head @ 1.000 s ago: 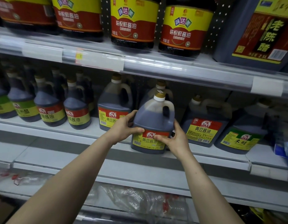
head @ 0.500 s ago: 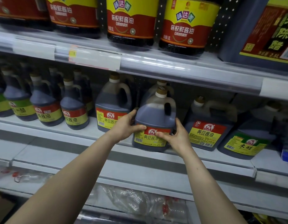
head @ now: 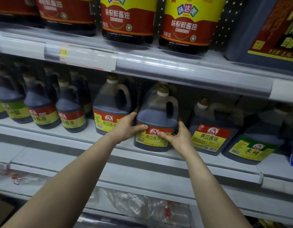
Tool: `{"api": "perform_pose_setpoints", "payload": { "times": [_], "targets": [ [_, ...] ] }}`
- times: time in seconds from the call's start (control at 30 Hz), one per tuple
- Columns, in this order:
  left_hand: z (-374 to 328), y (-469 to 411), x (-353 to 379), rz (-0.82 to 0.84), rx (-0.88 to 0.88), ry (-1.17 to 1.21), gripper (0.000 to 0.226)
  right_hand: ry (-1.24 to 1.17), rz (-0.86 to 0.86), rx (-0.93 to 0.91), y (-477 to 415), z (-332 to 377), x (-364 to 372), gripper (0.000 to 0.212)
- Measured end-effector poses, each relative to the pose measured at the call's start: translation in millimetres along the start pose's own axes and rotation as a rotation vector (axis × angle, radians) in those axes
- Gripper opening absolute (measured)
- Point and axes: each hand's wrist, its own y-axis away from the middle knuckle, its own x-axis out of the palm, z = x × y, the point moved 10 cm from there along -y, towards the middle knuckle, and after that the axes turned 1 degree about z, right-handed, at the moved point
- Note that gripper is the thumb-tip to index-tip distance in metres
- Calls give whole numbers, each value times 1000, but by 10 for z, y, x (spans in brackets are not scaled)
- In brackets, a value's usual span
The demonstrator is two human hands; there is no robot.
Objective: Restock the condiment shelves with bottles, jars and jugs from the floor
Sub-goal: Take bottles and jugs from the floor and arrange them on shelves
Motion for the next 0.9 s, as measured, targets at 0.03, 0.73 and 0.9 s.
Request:
{"api": "perform_pose_setpoints", "payload": {
  "times": [0.03,0.73,0.9],
  "targets": [
    [0,-10,0,0,0,1,60,5,0,4,-8,1,-3,110],
    [4,190,110,-148,-48,-73,43,133,-33,69,211,186,45,80],
    [63,468,156,-101,-43,-112,42,180,-74,90,490,219,53,55]
  ]
}}
